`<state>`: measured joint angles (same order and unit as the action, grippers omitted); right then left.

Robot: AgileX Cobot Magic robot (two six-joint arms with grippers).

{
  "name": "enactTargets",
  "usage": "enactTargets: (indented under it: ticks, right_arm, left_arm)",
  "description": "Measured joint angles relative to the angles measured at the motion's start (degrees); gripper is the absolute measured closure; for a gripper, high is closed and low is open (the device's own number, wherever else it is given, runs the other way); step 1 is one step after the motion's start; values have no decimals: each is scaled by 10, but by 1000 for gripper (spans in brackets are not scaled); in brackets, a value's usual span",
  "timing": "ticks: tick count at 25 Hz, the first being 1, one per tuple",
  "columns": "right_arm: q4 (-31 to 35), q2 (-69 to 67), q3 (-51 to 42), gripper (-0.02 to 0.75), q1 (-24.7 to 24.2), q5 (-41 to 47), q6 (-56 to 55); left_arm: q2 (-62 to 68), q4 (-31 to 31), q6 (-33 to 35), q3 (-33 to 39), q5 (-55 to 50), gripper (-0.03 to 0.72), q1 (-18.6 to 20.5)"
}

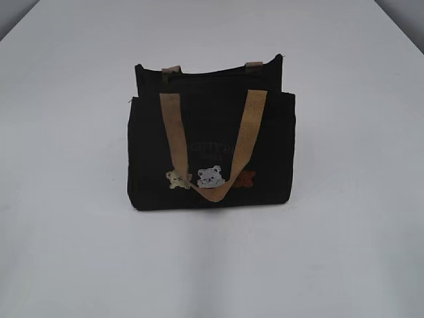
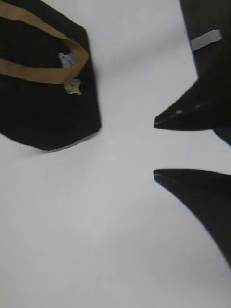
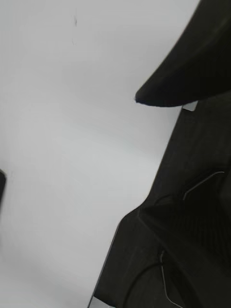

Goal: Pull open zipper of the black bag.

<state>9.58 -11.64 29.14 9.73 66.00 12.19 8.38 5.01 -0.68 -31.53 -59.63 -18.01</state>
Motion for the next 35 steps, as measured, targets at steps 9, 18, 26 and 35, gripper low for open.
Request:
enactTargets:
  ticks: [9,18,26,35]
  right_arm:
    - [-4,118,-13,277,0,-26,-5]
    - [-2,120,-13,307,0,-28,-6]
    - [-2,120,-13,307,-43,-29,-7]
    - [-2,120,-13,307,-43,-30,-7]
  left_arm:
    - [-86,-22,-2,13,-12,477,0]
    - [-89,-22,-3,13,-12,477,10]
    - [-89,-22,-3,13,-12,477,144]
    - [-89,-22,-3,13,-12,480,154]
